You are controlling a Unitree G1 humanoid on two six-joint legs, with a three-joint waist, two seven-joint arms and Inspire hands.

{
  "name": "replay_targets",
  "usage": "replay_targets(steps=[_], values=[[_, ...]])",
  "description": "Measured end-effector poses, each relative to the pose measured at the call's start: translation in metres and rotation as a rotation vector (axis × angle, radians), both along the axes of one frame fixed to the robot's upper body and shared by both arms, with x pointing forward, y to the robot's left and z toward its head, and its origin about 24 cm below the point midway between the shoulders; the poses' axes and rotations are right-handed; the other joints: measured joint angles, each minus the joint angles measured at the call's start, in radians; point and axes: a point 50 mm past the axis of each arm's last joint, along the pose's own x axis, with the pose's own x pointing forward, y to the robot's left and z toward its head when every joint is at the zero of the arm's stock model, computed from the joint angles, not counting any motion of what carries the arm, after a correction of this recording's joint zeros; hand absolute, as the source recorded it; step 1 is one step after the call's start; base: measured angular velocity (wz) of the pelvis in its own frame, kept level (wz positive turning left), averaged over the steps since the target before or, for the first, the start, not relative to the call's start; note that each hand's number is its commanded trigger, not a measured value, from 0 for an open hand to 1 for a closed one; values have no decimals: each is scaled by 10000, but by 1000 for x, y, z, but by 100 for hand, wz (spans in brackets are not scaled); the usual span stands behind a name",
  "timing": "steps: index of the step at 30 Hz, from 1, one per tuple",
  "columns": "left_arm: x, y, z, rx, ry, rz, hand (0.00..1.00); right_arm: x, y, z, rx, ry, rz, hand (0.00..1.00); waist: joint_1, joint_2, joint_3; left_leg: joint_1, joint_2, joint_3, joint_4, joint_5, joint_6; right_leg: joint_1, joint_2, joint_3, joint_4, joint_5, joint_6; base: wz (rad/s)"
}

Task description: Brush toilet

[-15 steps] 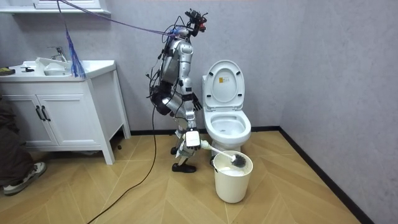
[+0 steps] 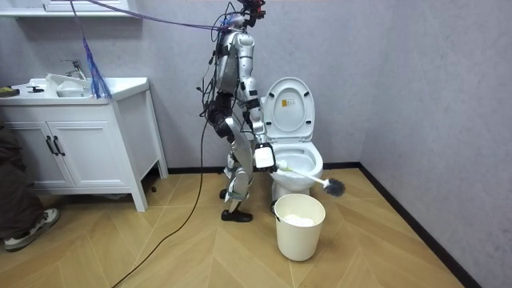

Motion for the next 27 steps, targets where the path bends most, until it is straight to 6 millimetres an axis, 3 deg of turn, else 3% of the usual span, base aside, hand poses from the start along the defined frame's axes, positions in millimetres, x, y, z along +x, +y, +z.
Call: replay_targets(steps=[7, 11, 15, 20, 27], values=[[-20, 13, -7, 568, 484, 225, 0, -12, 2, -4, -552, 271, 47, 100, -33, -65, -42, 1342, -48, -95, -727, 6, 11, 1516, 138, -130, -974, 129, 197, 3], [-30, 17, -11, 767, 753, 261, 0, -18, 7, -7, -1777, 1121, 1932, 100, -35, -138, -97, 1865, -39, -163, -966, 7, 11, 2202, 194, -322, -1406, 185, 257, 6], [-35, 17, -13, 772, 856, 159, 0, -10, 10, -2, -3325, 1359, 4019, 100, 8, -140, -112, 2000, -51, -183, -1069, 9, 15, 2329, 192, -354, -1413, 219, 273, 2], [-36, 17, -12, 631, 852, -77, 0, -4, 20, -1, -5403, 2207, 7531, 100, 413, -106, -182, 2298, -34, -297, -1513, 147, -19, 2679, 238, -499, -1771, 348, 240, 6], [-39, 18, -11, 630, 805, -504, 0, 5, 29, 0, -6743, 2798, 10514, 100, 886, -134, -163, 2263, -87, -548, -1713, 344, -55, 2818, 185, -885, -1992, 421, 199, 12]])
